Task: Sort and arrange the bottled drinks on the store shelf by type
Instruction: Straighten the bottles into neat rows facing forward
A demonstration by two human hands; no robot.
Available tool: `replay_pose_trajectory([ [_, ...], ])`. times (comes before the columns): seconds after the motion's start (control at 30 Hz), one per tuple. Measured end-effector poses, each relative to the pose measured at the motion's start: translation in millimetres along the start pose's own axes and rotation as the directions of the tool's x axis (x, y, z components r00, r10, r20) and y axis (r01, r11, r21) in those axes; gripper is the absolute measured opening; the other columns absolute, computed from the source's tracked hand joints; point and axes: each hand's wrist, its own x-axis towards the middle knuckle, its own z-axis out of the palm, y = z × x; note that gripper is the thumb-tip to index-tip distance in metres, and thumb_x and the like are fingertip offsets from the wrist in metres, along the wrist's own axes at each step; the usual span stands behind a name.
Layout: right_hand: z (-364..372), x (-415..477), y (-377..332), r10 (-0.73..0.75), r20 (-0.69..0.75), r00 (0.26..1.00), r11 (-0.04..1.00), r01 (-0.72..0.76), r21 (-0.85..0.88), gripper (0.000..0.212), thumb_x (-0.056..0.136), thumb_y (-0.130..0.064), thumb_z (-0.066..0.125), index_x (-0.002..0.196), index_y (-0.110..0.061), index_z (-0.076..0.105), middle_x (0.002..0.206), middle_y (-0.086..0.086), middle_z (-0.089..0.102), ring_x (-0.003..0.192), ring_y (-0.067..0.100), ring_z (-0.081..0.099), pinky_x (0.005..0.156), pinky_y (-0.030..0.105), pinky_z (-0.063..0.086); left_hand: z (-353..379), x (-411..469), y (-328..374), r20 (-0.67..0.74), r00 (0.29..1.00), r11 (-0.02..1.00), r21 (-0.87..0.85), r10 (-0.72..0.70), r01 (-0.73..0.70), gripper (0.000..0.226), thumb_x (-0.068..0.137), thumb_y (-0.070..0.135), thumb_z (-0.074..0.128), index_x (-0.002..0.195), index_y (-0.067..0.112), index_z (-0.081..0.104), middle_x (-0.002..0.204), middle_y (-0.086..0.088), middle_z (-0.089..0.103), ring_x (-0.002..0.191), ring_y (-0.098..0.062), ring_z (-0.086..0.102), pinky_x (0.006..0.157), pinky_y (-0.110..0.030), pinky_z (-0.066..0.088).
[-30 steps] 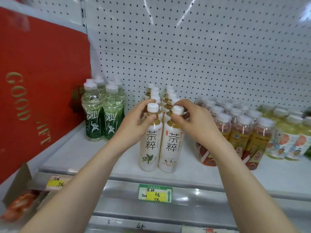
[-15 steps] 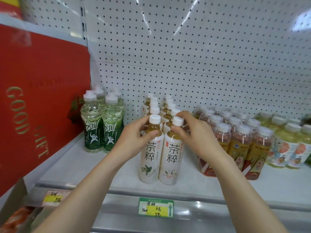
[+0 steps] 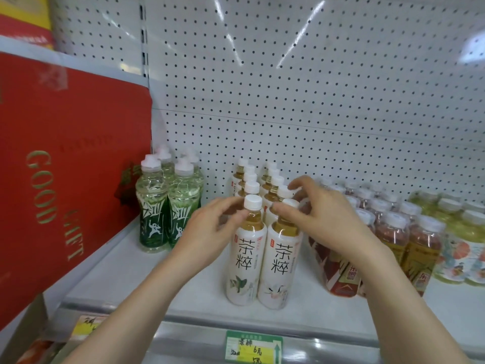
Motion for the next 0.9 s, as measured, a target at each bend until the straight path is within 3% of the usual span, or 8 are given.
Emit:
replay_pose_trajectory([
  [0.1, -13, 29, -19, -0.071, -0.092, 0.993, 0.997, 0.073, 0.012, 0.048, 0.090, -0.062, 0.049, 0.125, -0.029, 0.052, 0.109, -0.011, 0.064, 0.087, 0.009, 0.064, 0.081, 0.037, 0.055, -31, 6, -14, -0.269, 0.962, 0.992, 0.122, 0.046, -0.013, 0.033, 0.094, 0.027, 0.059, 0.126, 0.026, 0.060, 0.122, 0.009, 0.061, 0.109, -0.005, 0.059, 0.095, -0.027, 0.047],
  [0.23, -1, 93, -55, -0.251, 0.059, 0.966, 0.964, 0.255, -0.073, 0.037, 0.097, -0.045, 0.052, 0.128, -0.025, 0.055, 0.111, -0.005, 0.066, 0.093, 0.013, 0.061, 0.086, 0.029, 0.045, -80, 26, -46, -0.505, 0.863, 0.944, 0.270, -0.029, 0.190, 0.045, 0.091, 0.021, 0.063, 0.135, 0.019, 0.052, 0.133, -0.003, 0.052, 0.119, -0.019, 0.051, 0.102, -0.036, 0.040],
  [0.33, 28, 140, -82, -0.359, 0.242, 0.902, 0.915, 0.390, -0.098, 0.042, 0.097, -0.040, 0.053, 0.136, -0.022, 0.051, 0.118, 0.002, 0.065, 0.098, 0.016, 0.056, 0.084, 0.029, 0.041, -101, 47, -72, -0.467, 0.863, 0.881, 0.306, -0.192, 0.362, 0.058, 0.090, 0.026, 0.063, 0.142, 0.014, 0.042, 0.141, -0.011, 0.048, 0.128, -0.028, 0.046, 0.105, -0.042, 0.037],
  [0.47, 63, 178, -113, -0.400, 0.445, 0.801, 0.881, 0.471, -0.056, 0.055, 0.094, -0.043, 0.057, 0.143, -0.023, 0.043, 0.121, 0.007, 0.062, 0.108, 0.023, 0.055, 0.083, 0.031, 0.042, -103, 66, -87, -0.359, 0.880, 0.881, 0.237, -0.312, 0.410, 0.056, 0.090, 0.026, 0.066, 0.140, 0.017, 0.043, 0.130, -0.008, 0.061, 0.117, -0.029, 0.057, 0.087, -0.033, 0.041],
  [0.6, 84, 190, -129, -0.410, 0.540, 0.735, 0.877, 0.481, 0.012, 0.062, 0.095, -0.039, 0.060, 0.147, -0.018, 0.034, 0.093, -0.002, 0.059, 0.079, 0.014, 0.051, 0.060, 0.019, 0.038, -112, 71, -93, -0.356, 0.877, 0.880, 0.230, -0.322, 0.416, 0.032, 0.091, 0.024, 0.064, 0.121, 0.027, 0.055, 0.107, 0.000, 0.069, 0.094, -0.020, 0.063, 0.075, -0.032, 0.046],
  [0.67, 85, 194, -129, -0.422, 0.542, 0.727, 0.881, 0.471, 0.054, 0.062, 0.094, -0.038, 0.062, 0.145, -0.015, 0.036, 0.106, 0.002, 0.062, 0.079, 0.011, 0.046, 0.054, 0.017, 0.030, -117, 68, -94, -0.350, 0.879, 0.873, 0.248, -0.323, 0.420, 0.024, 0.090, 0.026, 0.064, 0.111, 0.032, 0.055, 0.097, 0.005, 0.069, 0.088, -0.019, 0.064, 0.073, -0.034, 0.049],
  [0.8, 82, 197, -124, -0.431, 0.561, 0.707, 0.886, 0.450, 0.113, 0.065, 0.091, -0.041, 0.064, 0.147, -0.019, 0.038, 0.135, 0.006, 0.057, 0.102, 0.015, 0.055, 0.079, 0.019, 0.035, -122, 61, -93, -0.357, 0.885, 0.880, 0.258, -0.298, 0.400, 0.033, 0.085, 0.029, 0.071, 0.115, 0.031, 0.059, 0.097, 0.007, 0.070, 0.091, -0.019, 0.065, 0.079, -0.035, 0.052],
  [0.9, 79, 212, -118, -0.361, 0.495, 0.791, 0.933, 0.315, 0.177, 0.047, 0.092, -0.051, 0.059, 0.129, -0.023, 0.055, 0.114, 0.002, 0.067, 0.079, 0.013, 0.068, 0.082, 0.028, 0.054, -130, 65, -92, -0.345, 0.882, 0.883, 0.229, -0.321, 0.411, 0.054, 0.079, 0.042, 0.074, 0.128, 0.028, 0.056, 0.110, 0.011, 0.065, 0.103, -0.015, 0.062, 0.090, -0.036, 0.050],
])
